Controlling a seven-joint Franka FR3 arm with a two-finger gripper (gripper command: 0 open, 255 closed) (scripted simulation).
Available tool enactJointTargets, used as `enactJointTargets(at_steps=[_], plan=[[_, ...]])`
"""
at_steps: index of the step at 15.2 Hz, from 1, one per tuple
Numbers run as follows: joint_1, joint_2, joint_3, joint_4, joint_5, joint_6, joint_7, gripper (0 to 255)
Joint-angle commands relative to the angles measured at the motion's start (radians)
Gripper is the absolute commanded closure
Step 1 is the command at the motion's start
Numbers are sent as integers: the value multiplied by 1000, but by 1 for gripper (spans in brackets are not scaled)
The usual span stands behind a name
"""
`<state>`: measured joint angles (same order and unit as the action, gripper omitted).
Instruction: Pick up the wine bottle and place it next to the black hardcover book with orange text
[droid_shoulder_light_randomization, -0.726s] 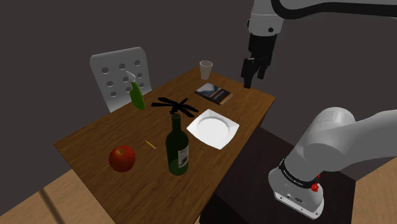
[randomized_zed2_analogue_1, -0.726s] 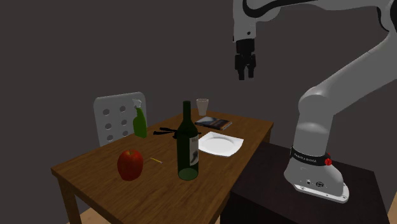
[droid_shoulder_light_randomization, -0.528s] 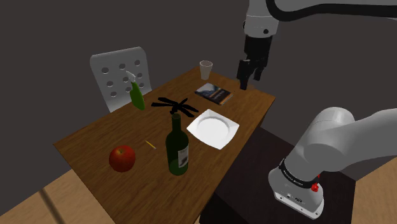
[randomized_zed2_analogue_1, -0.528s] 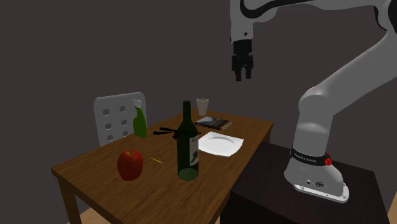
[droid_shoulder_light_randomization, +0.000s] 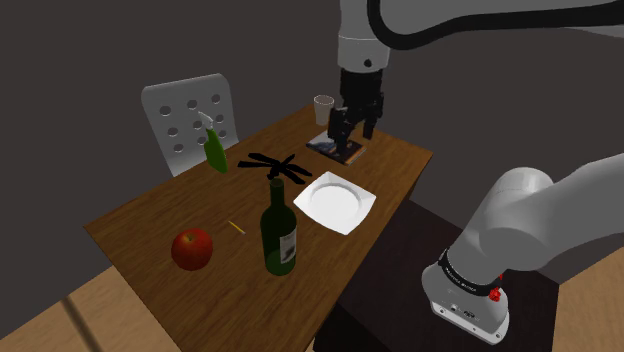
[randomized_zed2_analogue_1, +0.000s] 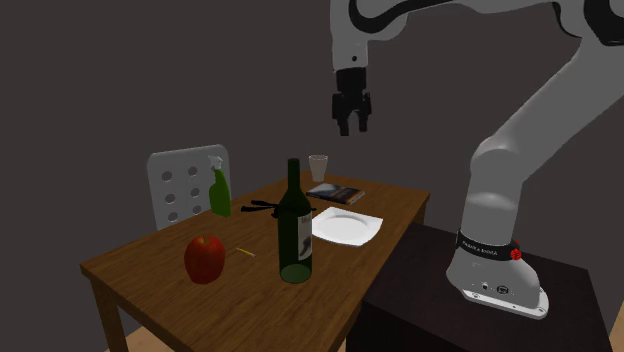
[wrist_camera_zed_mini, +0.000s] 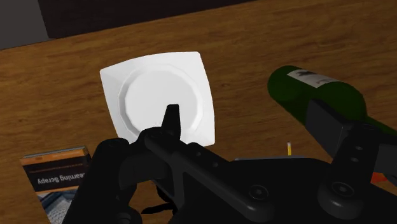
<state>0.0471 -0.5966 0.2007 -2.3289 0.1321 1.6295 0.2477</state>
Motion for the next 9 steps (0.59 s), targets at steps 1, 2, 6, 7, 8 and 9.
enactJointTargets(at_steps=[1,2,6,7,8,9], plan=[[12,56,44,27,23,35,50,0],[16,83,62,44,29,49,71,0],[29,201,131,123,41,101,155,0],[31,232,148,145,41,113,177,0],[34,264,165,169,38,124,199,0],[37,297,182,193,35,134,222,0]])
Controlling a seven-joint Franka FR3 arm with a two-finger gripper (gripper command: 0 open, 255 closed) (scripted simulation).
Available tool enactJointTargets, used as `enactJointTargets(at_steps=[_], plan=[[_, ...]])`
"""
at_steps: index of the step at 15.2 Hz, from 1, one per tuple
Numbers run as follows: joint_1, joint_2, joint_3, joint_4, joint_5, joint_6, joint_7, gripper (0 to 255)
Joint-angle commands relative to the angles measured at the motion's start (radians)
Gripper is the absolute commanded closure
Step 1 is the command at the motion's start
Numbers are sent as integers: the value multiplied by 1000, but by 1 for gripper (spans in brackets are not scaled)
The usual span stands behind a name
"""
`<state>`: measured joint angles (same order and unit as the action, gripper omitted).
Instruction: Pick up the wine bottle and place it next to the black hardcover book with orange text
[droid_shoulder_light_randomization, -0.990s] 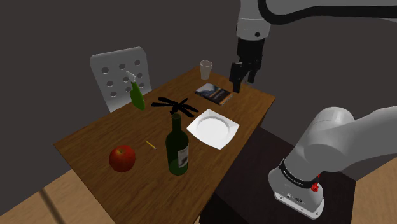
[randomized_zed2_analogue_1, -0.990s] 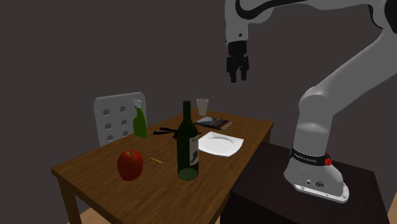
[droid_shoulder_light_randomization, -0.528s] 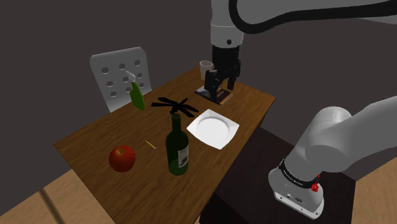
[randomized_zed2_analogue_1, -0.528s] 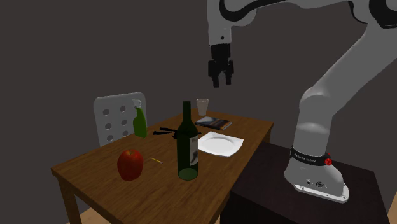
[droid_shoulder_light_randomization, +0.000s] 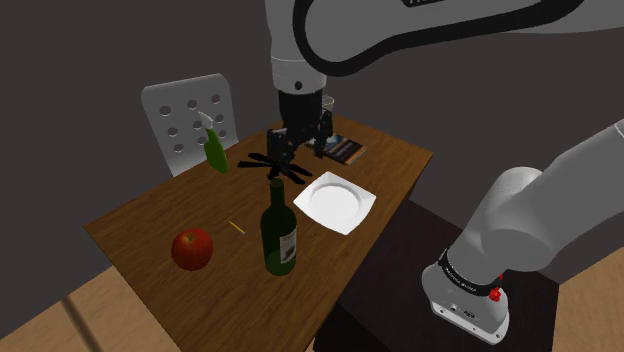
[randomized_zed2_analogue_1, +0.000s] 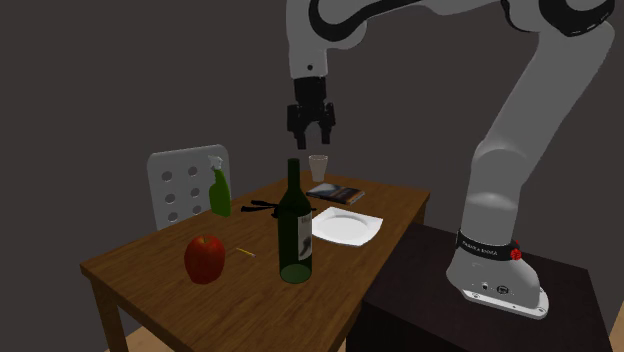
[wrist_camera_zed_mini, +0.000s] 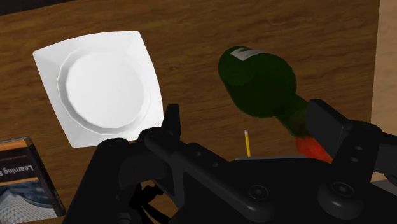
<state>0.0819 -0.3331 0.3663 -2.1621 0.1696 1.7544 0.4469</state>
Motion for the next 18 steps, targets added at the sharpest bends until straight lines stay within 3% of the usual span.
enactJointTargets(at_steps=[1,4,12,18], plan=[[5,67,32,53,-8,19,46,0],[15,161,73,129,-31,42,110,0],[20,170,81,36,-29,144,110,0],[20,171,81,36,-29,144,110,0]])
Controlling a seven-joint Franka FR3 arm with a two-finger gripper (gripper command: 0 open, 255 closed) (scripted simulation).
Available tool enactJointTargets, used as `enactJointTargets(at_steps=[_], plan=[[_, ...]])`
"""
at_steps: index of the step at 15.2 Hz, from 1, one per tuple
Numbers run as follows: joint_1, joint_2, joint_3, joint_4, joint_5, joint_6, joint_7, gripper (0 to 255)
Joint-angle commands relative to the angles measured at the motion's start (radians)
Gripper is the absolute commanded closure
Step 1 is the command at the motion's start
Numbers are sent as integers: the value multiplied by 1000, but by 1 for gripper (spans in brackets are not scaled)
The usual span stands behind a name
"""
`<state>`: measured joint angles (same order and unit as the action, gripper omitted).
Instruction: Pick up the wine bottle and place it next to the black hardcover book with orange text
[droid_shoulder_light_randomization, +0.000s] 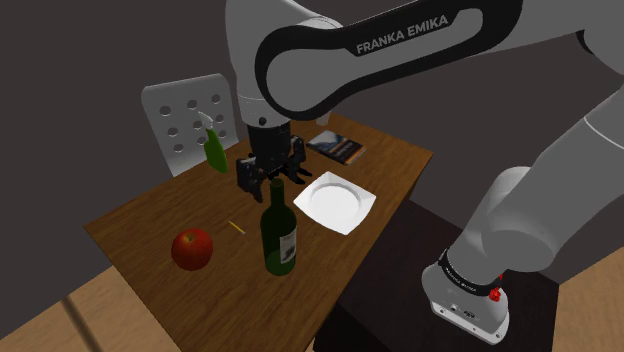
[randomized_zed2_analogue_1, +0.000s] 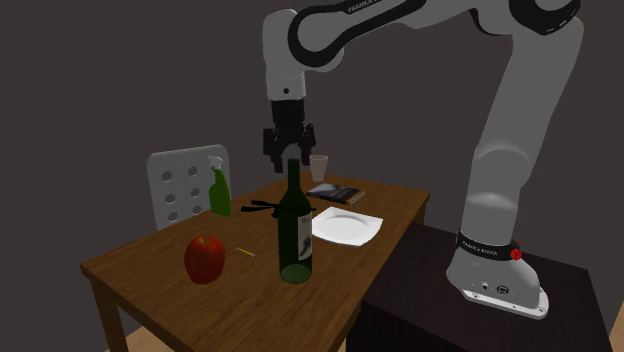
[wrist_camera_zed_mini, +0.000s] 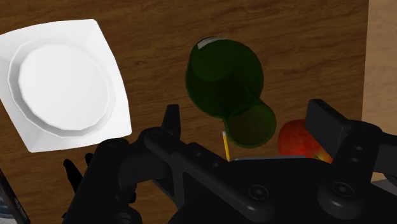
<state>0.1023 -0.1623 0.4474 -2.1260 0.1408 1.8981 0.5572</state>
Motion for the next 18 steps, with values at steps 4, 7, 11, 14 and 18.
enactJointTargets(at_steps=[4,7,11,14,18], plan=[[0,0,0,0,0,0,0,255],[0,0,0,0,0,0,0,255],[0,0,0,0,0,0,0,255],[-1,-10,-3,31,2,-40,0,255],[-2,-19,-7,76,2,-94,1,255]])
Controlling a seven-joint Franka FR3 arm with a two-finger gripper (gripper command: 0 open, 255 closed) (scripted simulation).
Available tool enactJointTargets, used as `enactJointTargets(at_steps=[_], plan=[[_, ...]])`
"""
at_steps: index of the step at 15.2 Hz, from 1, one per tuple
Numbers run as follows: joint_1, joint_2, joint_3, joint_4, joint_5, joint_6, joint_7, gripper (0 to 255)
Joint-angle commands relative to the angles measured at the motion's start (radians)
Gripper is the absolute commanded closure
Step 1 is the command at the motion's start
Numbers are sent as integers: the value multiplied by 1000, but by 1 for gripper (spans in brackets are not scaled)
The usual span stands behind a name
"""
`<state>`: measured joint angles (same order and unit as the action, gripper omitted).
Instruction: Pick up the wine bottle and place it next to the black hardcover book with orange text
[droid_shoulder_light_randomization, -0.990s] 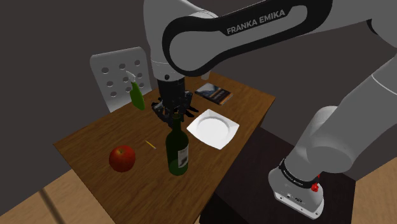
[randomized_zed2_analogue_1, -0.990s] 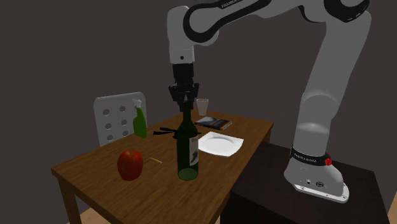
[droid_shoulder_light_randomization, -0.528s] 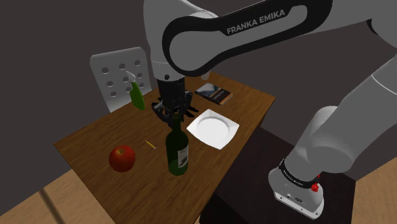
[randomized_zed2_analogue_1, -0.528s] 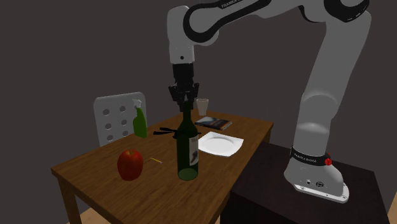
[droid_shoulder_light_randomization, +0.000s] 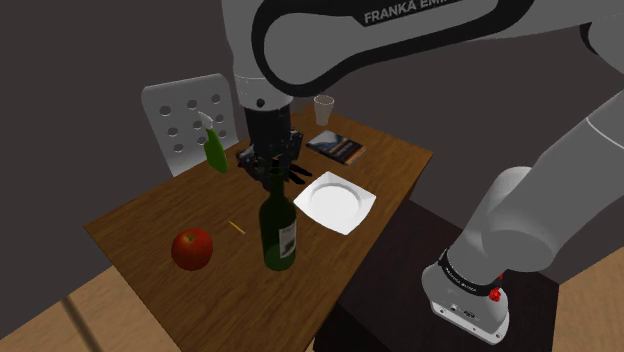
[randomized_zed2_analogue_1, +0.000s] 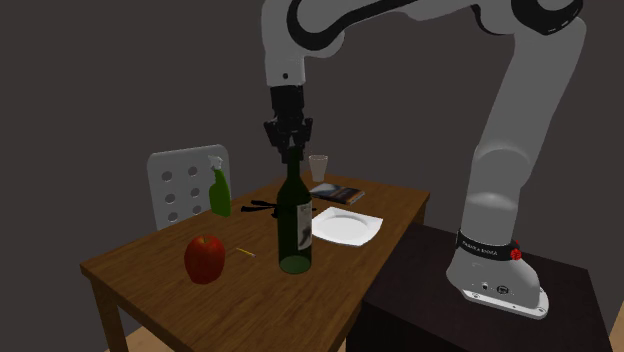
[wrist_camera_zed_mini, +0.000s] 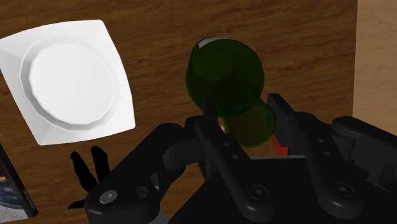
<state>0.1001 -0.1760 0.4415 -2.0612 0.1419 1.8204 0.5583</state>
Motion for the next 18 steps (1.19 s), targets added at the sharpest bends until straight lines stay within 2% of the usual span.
enactJointTargets(at_steps=[1,10,18], plan=[[-1,-7,-3,23,1,-30,0,255],[-4,-13,-9,130,-1,-142,6,255],[-77,-109,-142,29,-15,-153,-204,255]])
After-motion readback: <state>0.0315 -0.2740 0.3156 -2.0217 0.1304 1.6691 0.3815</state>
